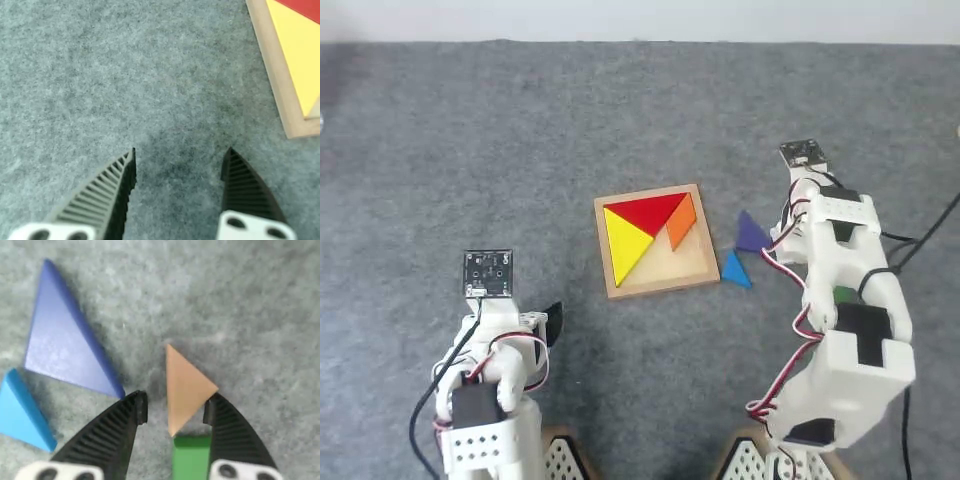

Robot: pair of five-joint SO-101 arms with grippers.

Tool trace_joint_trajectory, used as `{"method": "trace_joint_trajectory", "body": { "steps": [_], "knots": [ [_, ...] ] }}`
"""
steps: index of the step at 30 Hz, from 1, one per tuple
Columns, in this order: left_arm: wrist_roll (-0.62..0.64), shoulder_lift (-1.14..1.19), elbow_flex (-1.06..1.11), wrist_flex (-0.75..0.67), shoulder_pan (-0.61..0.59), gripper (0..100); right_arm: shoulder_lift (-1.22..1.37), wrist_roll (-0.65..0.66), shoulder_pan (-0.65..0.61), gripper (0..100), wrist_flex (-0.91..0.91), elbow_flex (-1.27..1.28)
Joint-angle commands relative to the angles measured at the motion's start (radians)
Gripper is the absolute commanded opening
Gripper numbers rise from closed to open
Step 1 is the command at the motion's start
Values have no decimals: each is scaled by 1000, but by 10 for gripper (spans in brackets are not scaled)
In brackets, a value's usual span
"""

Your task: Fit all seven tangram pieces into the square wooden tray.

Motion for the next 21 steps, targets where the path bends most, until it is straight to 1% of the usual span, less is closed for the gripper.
{"method": "trace_joint_trajectory", "body": {
  "steps": [1,3,6,8,12,15,21],
  "knots": [
    [8,-21,-22,5,2,271,1,5,-10,170,-28,-74],
    [8,-21,-22,5,2,271,7,9,-15,210,-28,-97],
    [8,-21,-22,5,2,271,8,11,-18,312,-28,-109],
    [8,-21,-22,5,2,271,8,12,-18,354,-28,-112],
    [8,-21,-22,5,0,271,7,55,-18,351,-22,-112],
    [8,-21,-22,5,0,271,10,86,-19,352,-59,-110],
    [8,-21,-22,5,0,271,12,161,-71,351,-85,-107]
  ]
}}
